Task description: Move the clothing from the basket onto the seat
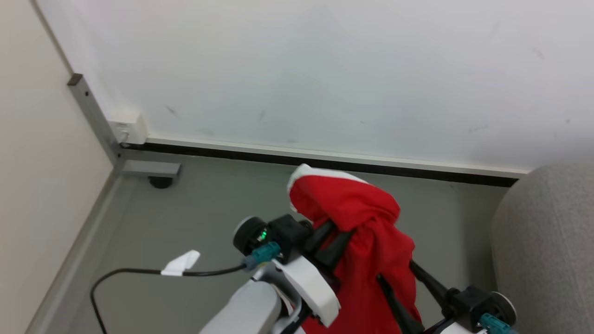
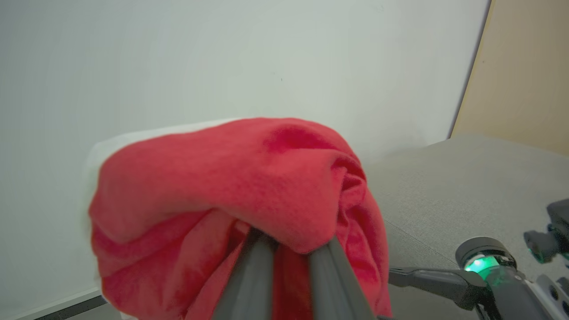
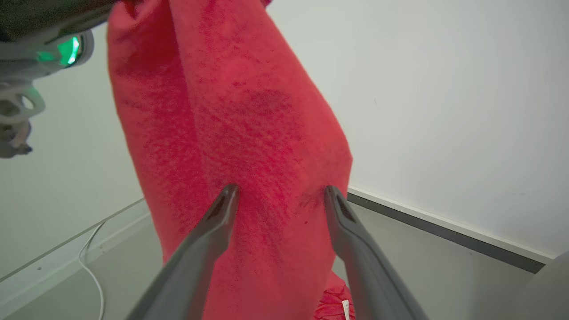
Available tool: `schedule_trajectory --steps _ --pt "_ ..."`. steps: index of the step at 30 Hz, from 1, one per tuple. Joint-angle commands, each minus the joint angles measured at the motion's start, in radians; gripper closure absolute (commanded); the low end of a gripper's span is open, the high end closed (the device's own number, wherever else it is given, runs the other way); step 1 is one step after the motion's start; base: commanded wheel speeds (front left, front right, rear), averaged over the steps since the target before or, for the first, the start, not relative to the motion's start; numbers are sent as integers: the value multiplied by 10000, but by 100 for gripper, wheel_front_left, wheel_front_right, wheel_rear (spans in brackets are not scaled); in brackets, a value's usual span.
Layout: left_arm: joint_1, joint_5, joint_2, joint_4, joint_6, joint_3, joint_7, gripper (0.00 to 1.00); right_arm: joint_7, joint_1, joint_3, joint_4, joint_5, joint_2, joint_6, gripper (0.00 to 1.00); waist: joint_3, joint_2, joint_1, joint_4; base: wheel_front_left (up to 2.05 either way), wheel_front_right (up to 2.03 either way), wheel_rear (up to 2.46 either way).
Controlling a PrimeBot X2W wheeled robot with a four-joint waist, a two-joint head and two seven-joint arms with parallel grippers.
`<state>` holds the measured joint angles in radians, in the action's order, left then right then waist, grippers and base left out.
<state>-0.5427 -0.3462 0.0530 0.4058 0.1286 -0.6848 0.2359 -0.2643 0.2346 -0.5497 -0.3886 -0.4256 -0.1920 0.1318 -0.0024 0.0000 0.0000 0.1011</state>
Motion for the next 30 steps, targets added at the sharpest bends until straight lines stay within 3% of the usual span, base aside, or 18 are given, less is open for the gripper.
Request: schedule_trajectory --steps 1,13,21,22,24,30 --pt "173 -228 12 -60 14 -278 -26 100 -1 182 -323 -208 -212 -64 -21 0 -102 0 0 307 0 0 0" --pt "212 -842 -14 -125 14 -2125 -289 100 -1 745 -1333 -810 -871 -251 -21 0 -363 0 0 1189 0 0 0" --pt "-38 -1092 -15 -21 16 -2513 -257 100 -1 946 -1835 -249 -766 -586 -21 0 -289 0 0 1338 0 0 0" --pt "-66 -1125 -15 -2 16 -2514 -241 100 -1 943 -1823 -179 -751 -610 -21 11 -272 0 0 1336 0 0 0" --pt "-119 -1150 -2 40 16 -2485 -214 100 0 934 -1802 -75 -713 -647 -21 100 -234 0 0 1327 0 0 0" --pt "-218 -1260 90 179 -49 -2345 -100 100 0 855 -1888 227 -671 -737 -21 100 -129 0 0 1202 0 0 0"
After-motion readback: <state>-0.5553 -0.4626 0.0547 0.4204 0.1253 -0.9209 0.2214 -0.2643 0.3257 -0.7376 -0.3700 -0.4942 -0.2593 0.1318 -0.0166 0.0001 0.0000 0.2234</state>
